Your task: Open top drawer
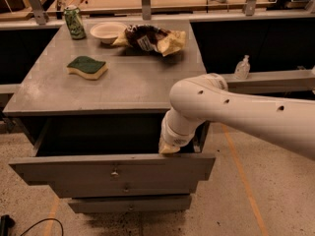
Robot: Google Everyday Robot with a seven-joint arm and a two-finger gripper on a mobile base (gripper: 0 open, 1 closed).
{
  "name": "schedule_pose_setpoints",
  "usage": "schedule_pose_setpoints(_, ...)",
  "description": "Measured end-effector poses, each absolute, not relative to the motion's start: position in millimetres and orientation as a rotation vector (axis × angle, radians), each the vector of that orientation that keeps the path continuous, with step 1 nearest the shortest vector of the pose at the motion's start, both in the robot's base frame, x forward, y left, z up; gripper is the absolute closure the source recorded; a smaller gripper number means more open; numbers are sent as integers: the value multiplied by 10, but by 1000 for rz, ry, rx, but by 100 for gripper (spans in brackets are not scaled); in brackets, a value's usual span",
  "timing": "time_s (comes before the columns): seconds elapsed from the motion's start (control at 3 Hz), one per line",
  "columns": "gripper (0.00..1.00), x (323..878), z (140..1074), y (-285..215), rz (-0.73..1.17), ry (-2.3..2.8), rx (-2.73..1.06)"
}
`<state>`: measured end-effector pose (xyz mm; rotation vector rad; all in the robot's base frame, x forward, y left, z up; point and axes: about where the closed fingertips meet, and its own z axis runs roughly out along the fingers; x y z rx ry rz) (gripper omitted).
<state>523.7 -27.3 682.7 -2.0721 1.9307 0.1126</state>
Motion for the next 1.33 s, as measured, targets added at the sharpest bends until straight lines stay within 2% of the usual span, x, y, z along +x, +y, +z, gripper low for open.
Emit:
schedule_pose_setpoints(0.67, 100, 5273, 6607, -183, 40, 1862, -2135)
schedule_pose_setpoints(1.33, 100, 5042, 6489, -174, 132, 1861, -2203)
